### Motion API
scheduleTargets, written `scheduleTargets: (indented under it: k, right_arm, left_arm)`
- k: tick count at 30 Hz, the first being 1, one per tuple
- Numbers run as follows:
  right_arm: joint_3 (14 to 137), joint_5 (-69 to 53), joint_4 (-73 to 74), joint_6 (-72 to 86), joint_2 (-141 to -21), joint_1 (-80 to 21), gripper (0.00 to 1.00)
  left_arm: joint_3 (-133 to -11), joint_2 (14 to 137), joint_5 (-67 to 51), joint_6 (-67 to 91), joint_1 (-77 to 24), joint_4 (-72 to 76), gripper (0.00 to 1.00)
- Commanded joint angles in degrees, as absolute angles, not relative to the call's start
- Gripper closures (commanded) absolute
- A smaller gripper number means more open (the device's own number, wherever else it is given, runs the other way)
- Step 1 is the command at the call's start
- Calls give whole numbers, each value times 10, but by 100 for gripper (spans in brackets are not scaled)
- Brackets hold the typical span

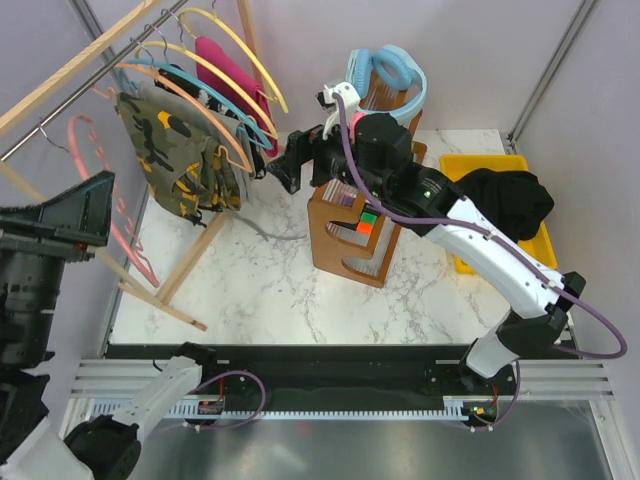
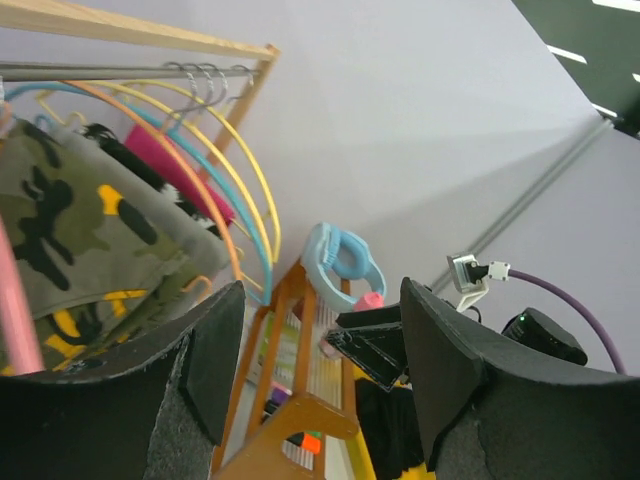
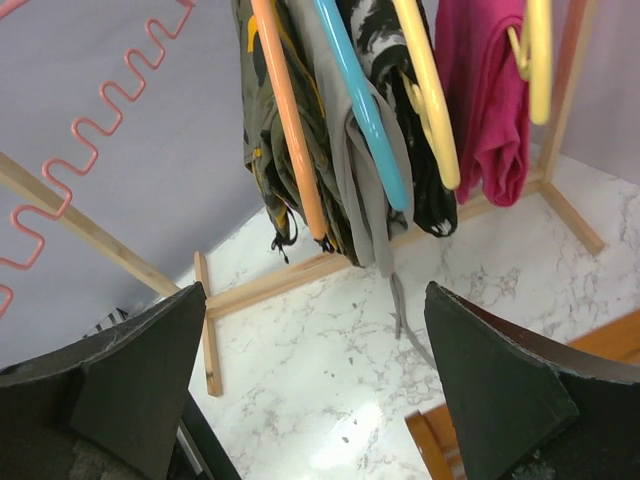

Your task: Remove the trousers from the hanger

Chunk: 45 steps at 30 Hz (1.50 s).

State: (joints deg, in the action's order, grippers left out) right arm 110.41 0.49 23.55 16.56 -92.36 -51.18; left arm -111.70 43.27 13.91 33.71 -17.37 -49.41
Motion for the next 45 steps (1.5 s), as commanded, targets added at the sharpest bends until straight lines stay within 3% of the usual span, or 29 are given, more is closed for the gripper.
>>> scheduleTargets:
  k: [1,7,20,26,42,45]
  right_arm:
    - [1057,42,218,185,-866,-512,2]
    - [970,52,209,207,-787,-513,2]
    - [915,79,215,211,-715,-512,2]
    - [904,84,216,208,-705,-512,2]
    - [882,111,225,196,-679,-512,2]
    - [879,112,225,194,-673,-513,2]
  left_arm:
    - [-1174,538,40,378,-173,-523,30]
    - [-1181,613,94,419,-173,-516,32]
    - [-1033,658,255,364,-173,-371,37]
    - [-1005,677,268,358,-173,-331,43]
    - [-986,723,297,366,-173,-289,46]
    - [-968,725,311,380,-173,-286,55]
